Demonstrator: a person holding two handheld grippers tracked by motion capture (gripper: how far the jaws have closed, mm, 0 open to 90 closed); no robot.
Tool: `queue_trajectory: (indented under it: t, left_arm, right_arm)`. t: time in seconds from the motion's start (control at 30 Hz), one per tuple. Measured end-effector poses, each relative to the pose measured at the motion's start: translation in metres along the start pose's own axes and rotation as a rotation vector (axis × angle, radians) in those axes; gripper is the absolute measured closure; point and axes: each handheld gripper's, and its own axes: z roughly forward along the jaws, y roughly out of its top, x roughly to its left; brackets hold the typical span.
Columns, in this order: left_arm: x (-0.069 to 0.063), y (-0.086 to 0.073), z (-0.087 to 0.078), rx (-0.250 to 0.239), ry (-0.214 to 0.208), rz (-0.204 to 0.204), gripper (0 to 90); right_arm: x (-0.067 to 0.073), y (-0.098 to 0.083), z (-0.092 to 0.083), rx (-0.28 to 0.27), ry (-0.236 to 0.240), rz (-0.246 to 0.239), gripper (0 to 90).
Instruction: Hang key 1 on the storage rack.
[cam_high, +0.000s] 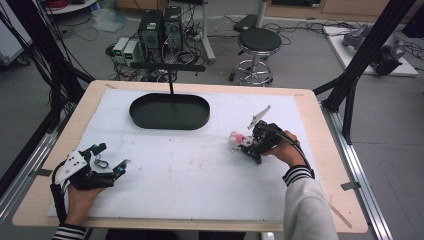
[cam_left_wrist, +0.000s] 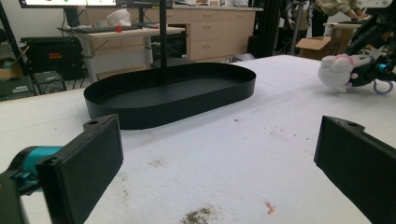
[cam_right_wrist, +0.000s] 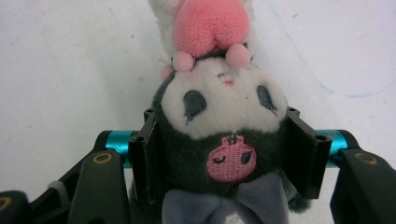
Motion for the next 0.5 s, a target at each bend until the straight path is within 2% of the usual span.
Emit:
queue_trajectory:
  t: [0.1, 0.13, 0.17, 0.33, 0.43, 0.5]
  left_arm:
    - [0.0, 0.001, 0.0, 0.013, -0.004, -0.003, 1.7]
    - [-0.001, 0.003, 0.0, 0.018, -0.008, -0.002, 1.7]
    - [-0.001, 0.005, 0.0, 0.02, -0.014, 0.0, 1.7]
    - [-0.006, 0.02, -0.003, 0.012, -0.052, 0.027, 1.7]
    - [-0.007, 0.03, -0.002, 0.033, -0.07, 0.057, 1.7]
    - [-0.008, 0.038, -0.002, 0.054, -0.098, 0.078, 1.7]
  right_arm:
    - [0.004, 0.002, -0.006, -0.045, 0.004, -0.008, 39.0]
    - [0.009, 0.005, -0.011, -0.08, 0.012, -0.015, 39.0]
    - [0.009, 0.005, -0.011, -0.08, 0.012, -0.015, 39.0]
    - [0.02, 0.012, -0.021, -0.159, 0.019, -0.044, 38.9]
    - [0.025, 0.016, -0.026, -0.195, 0.027, -0.057, 38.9]
    - [0.028, 0.019, -0.029, -0.216, 0.032, -0.067, 38.9]
